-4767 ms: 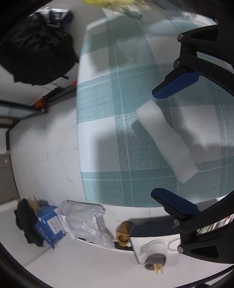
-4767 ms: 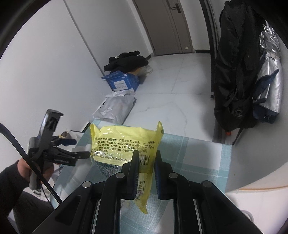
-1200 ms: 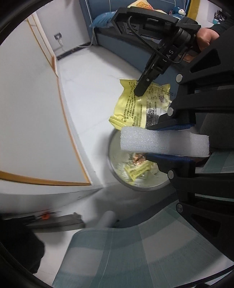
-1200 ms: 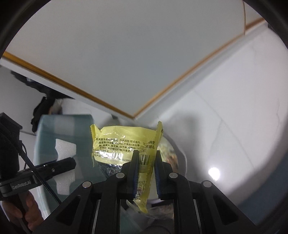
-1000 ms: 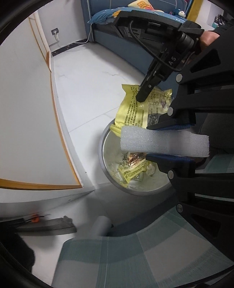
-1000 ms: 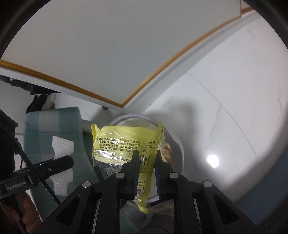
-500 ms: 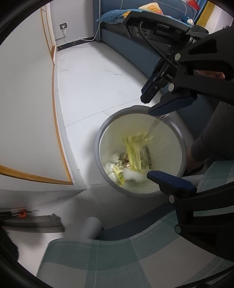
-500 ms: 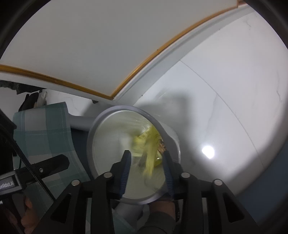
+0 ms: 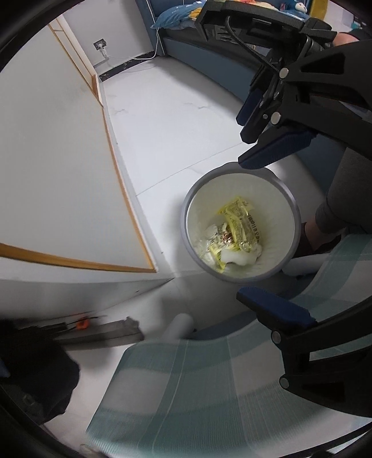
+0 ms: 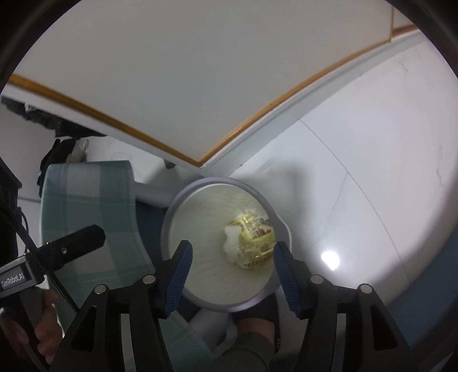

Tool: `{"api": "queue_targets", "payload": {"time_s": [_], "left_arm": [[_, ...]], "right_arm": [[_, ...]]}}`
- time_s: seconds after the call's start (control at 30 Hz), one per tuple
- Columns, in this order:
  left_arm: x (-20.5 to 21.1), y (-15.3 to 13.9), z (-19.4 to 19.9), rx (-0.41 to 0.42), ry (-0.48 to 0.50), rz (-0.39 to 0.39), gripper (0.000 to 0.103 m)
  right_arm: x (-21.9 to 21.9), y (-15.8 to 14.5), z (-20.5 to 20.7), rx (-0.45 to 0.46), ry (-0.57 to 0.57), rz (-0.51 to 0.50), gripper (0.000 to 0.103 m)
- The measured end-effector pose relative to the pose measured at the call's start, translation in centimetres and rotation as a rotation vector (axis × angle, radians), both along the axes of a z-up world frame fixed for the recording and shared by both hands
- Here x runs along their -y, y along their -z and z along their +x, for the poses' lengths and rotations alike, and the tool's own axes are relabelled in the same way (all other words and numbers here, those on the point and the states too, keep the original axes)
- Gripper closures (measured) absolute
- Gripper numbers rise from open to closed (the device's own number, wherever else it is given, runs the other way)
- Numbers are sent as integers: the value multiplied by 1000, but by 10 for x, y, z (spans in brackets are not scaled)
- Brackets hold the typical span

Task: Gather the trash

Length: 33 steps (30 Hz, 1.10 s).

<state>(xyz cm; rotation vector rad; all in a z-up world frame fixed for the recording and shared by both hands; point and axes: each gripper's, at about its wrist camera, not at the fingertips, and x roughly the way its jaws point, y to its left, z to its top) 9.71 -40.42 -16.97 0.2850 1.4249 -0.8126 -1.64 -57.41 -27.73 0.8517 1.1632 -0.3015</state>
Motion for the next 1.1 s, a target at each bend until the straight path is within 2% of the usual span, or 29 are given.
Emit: {"api": "queue_targets", "payload": {"time_s": [0.4, 0.57, 1.1], "left_arm": [[-28, -56, -12, 157, -31, -68, 21], [-33, -64, -18, 172, -41, -91, 21], [-39, -68, -26, 195, -26, -97, 21]], "right_arm": [[-19, -69, -6, 89, -80, -82, 29], [-30, -88, -13, 84, -108, -116, 27], [-41, -100, -26, 90, -99, -137, 27]]}}
